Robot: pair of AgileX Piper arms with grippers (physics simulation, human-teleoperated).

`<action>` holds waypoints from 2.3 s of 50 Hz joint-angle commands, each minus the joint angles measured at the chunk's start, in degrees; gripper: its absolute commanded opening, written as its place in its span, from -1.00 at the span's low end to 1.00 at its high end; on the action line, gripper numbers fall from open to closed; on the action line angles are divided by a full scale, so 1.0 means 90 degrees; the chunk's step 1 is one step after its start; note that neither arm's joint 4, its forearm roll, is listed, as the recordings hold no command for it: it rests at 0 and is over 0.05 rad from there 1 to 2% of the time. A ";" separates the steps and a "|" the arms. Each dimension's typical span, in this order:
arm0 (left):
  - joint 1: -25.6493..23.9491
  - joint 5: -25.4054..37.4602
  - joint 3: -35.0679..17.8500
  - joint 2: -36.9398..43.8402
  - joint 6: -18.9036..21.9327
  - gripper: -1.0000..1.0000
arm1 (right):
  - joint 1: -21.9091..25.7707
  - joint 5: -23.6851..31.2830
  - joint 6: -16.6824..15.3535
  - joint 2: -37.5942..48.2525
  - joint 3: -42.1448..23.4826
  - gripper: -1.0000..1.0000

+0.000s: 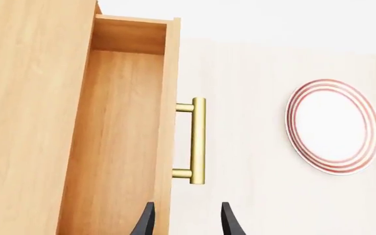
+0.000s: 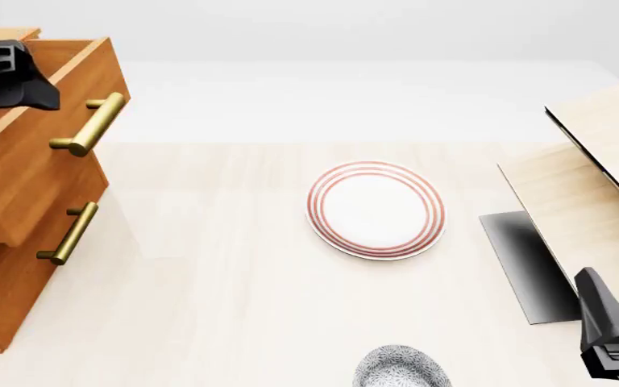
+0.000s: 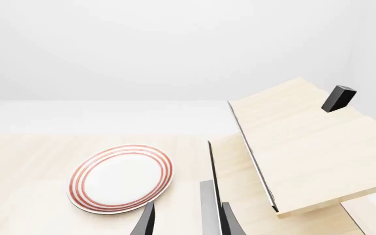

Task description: Open the top drawer of the cabinet and put the bowl in it.

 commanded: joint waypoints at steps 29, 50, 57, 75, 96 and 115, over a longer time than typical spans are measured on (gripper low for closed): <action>0.0186 -0.0206 0.0530 -0.0162 0.0121 1.00 | -0.0003 -0.0002 -0.0002 -0.0006 0.0004 1.00; 0.0186 -0.0448 0.0732 -0.0041 0.0101 1.00 | -0.0007 -0.0002 0.0003 -0.0004 0.0004 1.00; 0.0174 -0.0525 0.0796 0.0007 0.0096 1.00 | -0.0006 -0.0002 0.0001 -0.0005 0.0004 1.00; -0.0047 -0.0574 0.0810 0.0121 0.0110 1.00 | -0.0002 -0.0002 -0.0001 -0.0005 0.0004 1.00; -0.0490 -0.0376 0.0656 0.0145 0.0119 1.00 | -0.0005 -0.0002 0.0002 -0.0004 0.0004 1.00; -0.0942 -0.0428 0.0721 0.0205 -0.0013 1.00 | -0.0007 -0.0002 0.0003 -0.0003 0.0004 1.00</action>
